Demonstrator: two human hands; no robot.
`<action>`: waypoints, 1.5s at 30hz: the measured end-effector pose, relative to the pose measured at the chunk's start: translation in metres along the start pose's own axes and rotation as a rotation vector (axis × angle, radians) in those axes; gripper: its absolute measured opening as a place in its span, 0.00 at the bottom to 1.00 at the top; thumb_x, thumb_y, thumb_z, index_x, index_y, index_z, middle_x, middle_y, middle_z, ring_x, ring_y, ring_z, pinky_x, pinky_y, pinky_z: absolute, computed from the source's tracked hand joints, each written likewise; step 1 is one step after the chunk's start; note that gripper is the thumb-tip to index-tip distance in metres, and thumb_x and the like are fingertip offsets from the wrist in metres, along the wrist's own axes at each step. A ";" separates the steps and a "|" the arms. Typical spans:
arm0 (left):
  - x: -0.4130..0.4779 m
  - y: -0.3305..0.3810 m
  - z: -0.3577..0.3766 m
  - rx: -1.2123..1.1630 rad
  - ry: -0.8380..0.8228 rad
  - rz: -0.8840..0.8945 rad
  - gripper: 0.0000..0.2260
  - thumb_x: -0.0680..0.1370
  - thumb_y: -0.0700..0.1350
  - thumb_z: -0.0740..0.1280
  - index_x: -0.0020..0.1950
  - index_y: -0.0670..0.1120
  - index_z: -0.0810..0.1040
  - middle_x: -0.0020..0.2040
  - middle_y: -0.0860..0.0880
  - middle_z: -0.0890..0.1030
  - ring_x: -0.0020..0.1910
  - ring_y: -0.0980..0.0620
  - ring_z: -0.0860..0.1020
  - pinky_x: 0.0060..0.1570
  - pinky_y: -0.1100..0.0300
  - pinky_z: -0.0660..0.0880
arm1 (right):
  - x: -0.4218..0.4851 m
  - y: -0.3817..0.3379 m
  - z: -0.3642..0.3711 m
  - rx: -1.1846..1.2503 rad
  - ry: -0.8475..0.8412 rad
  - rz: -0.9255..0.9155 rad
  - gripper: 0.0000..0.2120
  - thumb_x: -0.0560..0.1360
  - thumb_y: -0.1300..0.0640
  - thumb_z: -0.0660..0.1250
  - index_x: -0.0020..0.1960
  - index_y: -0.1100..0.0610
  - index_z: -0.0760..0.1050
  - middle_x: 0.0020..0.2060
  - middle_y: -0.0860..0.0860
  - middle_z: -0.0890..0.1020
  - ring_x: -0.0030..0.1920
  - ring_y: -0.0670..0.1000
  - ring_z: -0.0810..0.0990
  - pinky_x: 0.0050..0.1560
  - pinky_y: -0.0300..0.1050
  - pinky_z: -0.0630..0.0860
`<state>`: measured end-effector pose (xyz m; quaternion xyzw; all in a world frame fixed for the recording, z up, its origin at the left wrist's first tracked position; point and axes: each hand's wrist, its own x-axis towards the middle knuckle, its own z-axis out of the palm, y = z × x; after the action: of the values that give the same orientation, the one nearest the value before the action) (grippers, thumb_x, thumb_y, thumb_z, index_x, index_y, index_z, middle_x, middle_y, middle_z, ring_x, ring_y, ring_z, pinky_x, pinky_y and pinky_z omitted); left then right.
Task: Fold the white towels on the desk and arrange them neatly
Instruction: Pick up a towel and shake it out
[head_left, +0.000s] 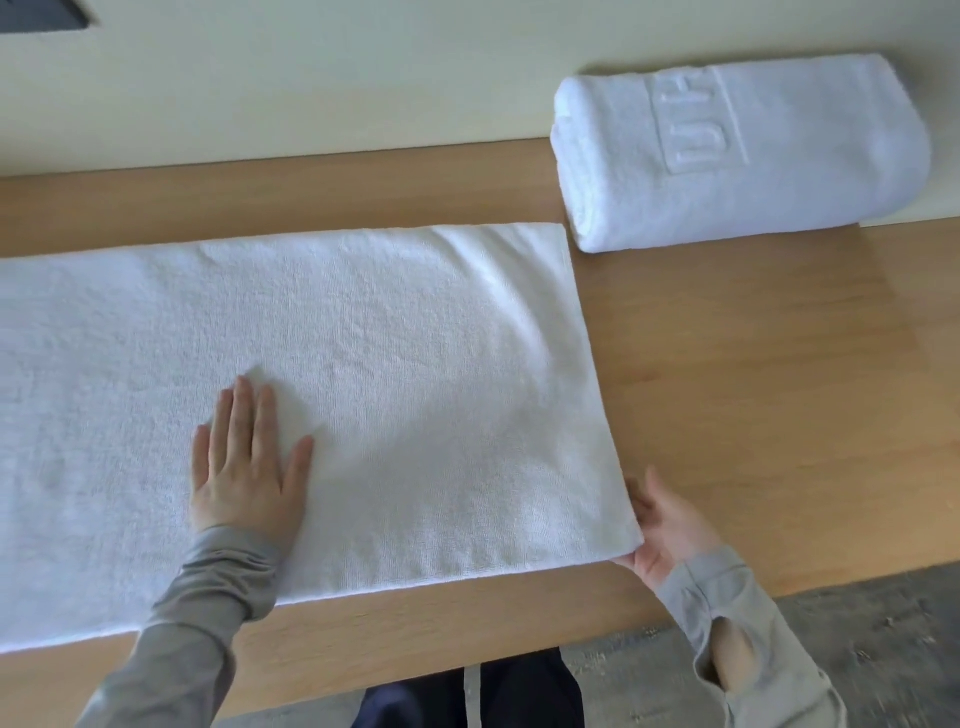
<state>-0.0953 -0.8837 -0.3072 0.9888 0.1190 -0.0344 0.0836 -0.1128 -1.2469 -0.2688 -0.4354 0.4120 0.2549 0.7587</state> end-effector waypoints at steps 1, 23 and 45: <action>0.000 0.000 0.000 -0.004 0.001 0.001 0.32 0.77 0.62 0.42 0.77 0.47 0.48 0.78 0.48 0.50 0.76 0.50 0.48 0.73 0.55 0.40 | -0.001 0.000 0.001 0.028 0.008 0.011 0.13 0.77 0.55 0.60 0.45 0.63 0.78 0.34 0.58 0.83 0.31 0.56 0.83 0.27 0.49 0.80; 0.001 -0.003 -0.009 -0.041 -0.092 -0.022 0.34 0.73 0.66 0.37 0.75 0.51 0.36 0.75 0.56 0.37 0.74 0.58 0.37 0.73 0.58 0.34 | -0.012 0.022 -0.001 -0.655 0.414 -0.283 0.09 0.72 0.72 0.64 0.38 0.62 0.68 0.20 0.57 0.77 0.19 0.53 0.70 0.26 0.44 0.70; -0.011 0.054 0.006 -0.004 -0.025 0.014 0.31 0.78 0.60 0.43 0.77 0.45 0.50 0.77 0.44 0.52 0.76 0.47 0.50 0.73 0.45 0.49 | 0.051 0.036 0.156 -1.848 -0.414 -1.478 0.21 0.78 0.51 0.56 0.68 0.60 0.69 0.70 0.54 0.68 0.73 0.54 0.61 0.72 0.54 0.60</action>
<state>-0.0933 -0.9390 -0.3041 0.9889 0.1111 -0.0461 0.0873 -0.0499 -1.0921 -0.2850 -0.8970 -0.4056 0.0222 0.1743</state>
